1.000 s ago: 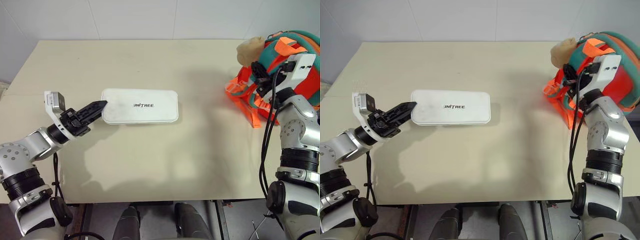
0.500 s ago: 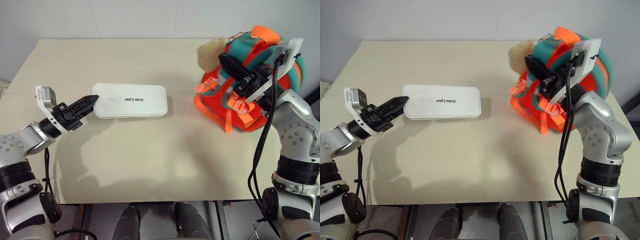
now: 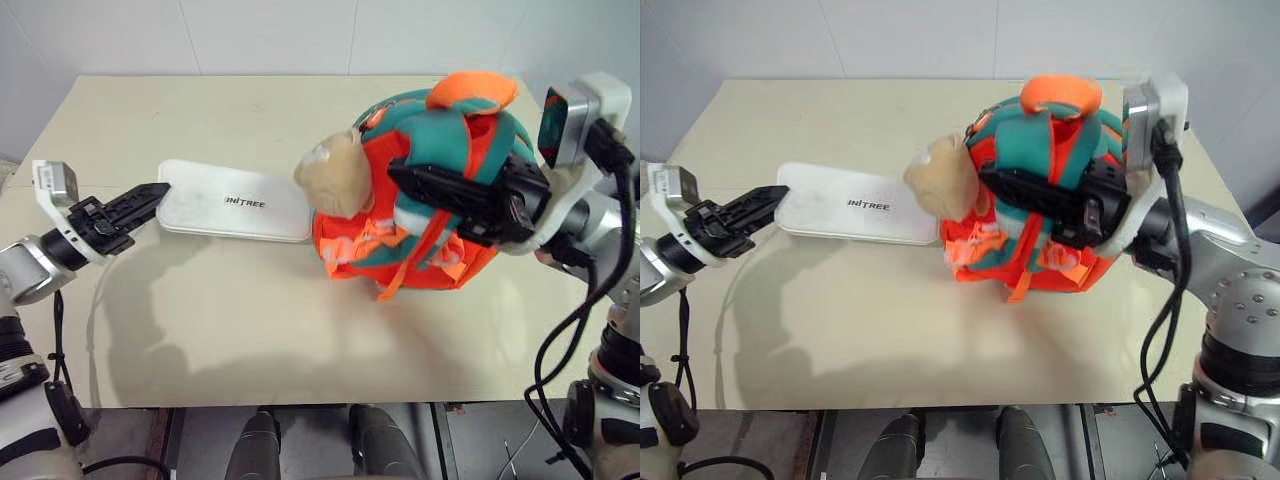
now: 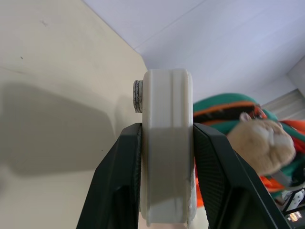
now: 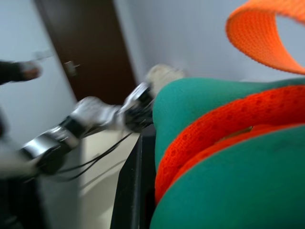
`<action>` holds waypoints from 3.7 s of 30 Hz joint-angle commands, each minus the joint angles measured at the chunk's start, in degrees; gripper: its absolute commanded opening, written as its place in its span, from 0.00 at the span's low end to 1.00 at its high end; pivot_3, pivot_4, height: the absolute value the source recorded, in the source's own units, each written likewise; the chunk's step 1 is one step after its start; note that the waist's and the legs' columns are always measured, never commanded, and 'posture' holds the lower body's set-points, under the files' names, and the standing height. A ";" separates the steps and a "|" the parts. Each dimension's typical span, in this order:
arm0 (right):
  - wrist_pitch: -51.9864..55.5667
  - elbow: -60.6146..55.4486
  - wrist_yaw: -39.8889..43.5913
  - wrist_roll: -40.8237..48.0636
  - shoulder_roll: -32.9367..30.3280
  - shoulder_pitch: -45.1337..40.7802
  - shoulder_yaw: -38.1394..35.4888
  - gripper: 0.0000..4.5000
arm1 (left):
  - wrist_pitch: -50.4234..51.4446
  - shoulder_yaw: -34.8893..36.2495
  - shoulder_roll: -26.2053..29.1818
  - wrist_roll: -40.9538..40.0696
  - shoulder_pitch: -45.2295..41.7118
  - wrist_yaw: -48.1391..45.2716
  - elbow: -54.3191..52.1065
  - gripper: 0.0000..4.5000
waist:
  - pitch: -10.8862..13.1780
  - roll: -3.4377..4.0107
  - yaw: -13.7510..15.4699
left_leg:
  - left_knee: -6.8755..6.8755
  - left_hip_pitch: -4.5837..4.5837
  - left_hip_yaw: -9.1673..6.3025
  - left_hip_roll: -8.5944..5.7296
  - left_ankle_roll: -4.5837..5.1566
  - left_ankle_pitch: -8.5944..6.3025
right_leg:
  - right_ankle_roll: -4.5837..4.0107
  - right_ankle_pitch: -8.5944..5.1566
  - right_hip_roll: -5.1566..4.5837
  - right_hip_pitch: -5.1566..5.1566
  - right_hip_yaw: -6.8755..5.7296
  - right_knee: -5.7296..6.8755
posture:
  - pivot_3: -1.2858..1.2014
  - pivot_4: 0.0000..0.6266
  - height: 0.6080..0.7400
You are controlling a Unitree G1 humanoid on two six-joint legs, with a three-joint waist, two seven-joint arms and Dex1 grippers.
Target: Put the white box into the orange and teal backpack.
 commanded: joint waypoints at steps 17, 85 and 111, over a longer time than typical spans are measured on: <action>-7.86 -6.24 19.98 -9.42 -4.88 17.45 2.85 0.00 | 0.08 3.97 6.58 -2.48 1.14 -7.17 -8.94 0.28 | -0.02 -0.06 0.55 | 0.03 -0.03 0.03 0.01 0.03 -0.02 | 0.01 0.00 0.00 0.01 -0.01 -0.11 | 0.52 0.24 1.00; -14.01 3.85 24.60 -25.12 -0.12 14.37 7.27 0.00 | -28.66 -8.54 8.85 0.78 -7.86 -24.26 -25.47 0.28 | -0.02 -0.08 1.13 | 0.33 0.04 0.07 0.02 0.03 -0.02 | 0.06 0.08 0.03 0.17 0.00 0.04 | 0.52 0.24 1.00; -15.78 3.13 23.87 -26.63 2.27 15.11 8.33 0.00 | -42.00 -32.44 -16.58 21.45 -16.22 -22.25 -16.94 0.28 | -0.02 -0.08 1.19 | 0.67 0.05 0.03 0.00 0.04 -0.02 | 0.20 0.15 0.07 0.34 0.03 0.17 | 0.52 0.24 1.00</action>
